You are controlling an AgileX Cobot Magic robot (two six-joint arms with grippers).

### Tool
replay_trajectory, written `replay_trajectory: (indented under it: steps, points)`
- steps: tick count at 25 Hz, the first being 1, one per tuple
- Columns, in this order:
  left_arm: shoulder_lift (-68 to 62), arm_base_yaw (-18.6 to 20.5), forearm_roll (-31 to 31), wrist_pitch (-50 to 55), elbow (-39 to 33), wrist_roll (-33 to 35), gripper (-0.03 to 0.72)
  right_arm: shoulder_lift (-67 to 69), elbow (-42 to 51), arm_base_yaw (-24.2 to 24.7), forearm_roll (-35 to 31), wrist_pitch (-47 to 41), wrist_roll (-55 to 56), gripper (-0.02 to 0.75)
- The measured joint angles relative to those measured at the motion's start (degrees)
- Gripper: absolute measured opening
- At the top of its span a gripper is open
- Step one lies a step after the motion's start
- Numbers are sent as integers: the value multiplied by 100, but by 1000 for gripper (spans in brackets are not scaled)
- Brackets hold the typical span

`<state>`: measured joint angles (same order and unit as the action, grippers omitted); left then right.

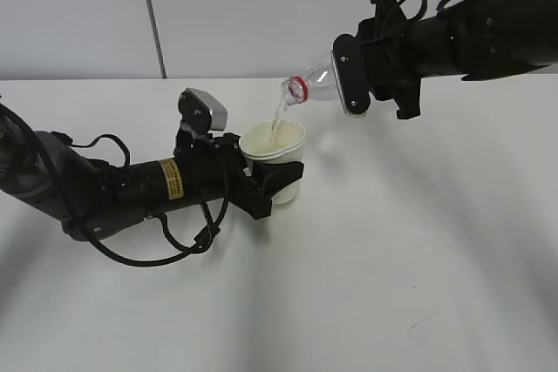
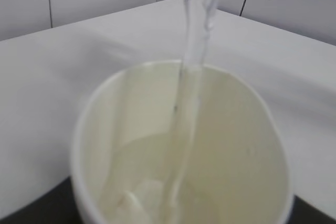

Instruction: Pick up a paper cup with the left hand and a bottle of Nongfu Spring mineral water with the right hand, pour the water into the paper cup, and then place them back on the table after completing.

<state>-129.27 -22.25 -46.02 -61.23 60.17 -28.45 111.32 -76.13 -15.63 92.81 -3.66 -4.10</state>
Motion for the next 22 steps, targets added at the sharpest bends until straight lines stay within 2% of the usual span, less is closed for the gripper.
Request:
replay_trajectory:
  steps: [13,22]
  points:
    - [0,0,-6,6,0,0,398,0,0,0,3,-13,26,428]
    - [0,0,-12,11,0,0,398,0,-8,0,3,-23,512,428]
